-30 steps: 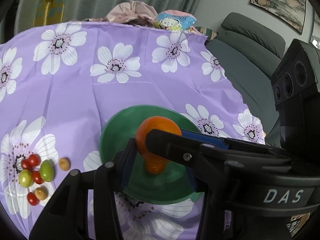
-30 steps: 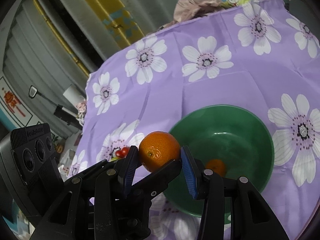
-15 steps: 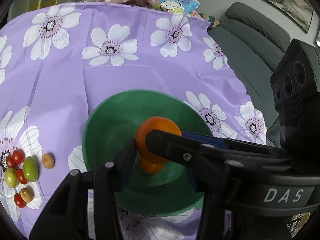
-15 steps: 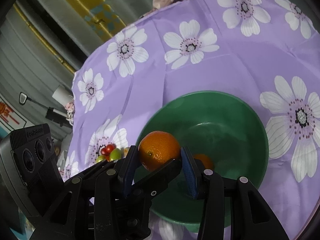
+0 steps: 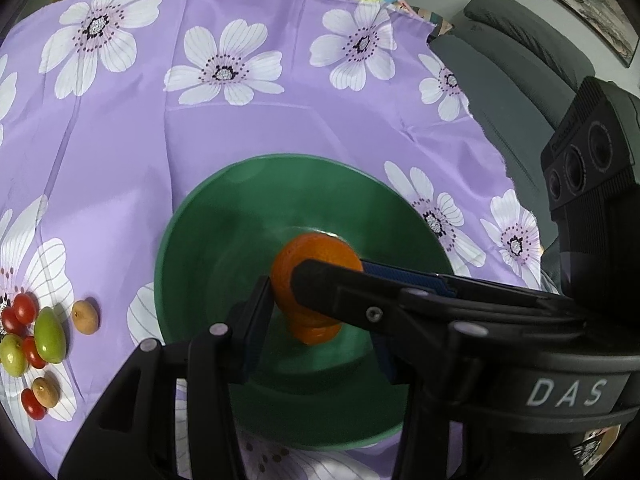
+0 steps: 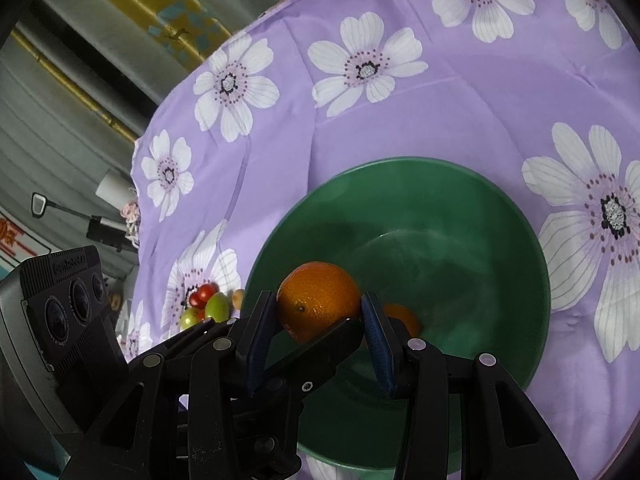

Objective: Organize fruits
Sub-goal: 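Carry the large orange with the right gripper over the green bowl, then lower the large orange into the green bowl and open the right gripper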

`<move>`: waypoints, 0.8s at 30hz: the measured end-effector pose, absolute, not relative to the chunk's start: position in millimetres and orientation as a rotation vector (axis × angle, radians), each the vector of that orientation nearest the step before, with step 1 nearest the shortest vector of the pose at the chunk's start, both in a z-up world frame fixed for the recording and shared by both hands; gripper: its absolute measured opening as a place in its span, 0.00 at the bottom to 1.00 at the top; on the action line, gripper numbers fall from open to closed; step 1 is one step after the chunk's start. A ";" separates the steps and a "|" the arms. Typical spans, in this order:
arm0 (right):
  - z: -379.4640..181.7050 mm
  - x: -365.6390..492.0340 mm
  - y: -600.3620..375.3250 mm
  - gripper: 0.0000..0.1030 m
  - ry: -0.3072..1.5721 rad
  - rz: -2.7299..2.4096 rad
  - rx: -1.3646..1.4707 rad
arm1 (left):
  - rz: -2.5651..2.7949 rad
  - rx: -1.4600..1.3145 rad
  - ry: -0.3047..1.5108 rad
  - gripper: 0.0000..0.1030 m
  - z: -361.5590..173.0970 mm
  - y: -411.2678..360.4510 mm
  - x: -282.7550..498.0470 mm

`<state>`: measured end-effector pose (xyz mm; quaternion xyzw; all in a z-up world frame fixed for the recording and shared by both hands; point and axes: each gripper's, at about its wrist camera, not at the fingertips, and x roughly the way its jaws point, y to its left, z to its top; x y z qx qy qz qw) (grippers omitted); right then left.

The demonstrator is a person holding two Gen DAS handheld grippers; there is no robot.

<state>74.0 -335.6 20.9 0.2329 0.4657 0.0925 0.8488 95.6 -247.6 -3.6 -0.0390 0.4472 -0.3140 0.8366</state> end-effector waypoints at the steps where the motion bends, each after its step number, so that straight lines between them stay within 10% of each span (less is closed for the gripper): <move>1: 19.2 75.1 -336.0 0.45 0.988 0.194 0.494 | -0.665 -0.084 0.951 0.44 -4.7 -247.2 96.3; 24: 6.6 84.0 -338.8 0.45 1.038 0.197 0.524 | -0.643 -0.077 1.012 0.44 -13.6 -247.9 105.5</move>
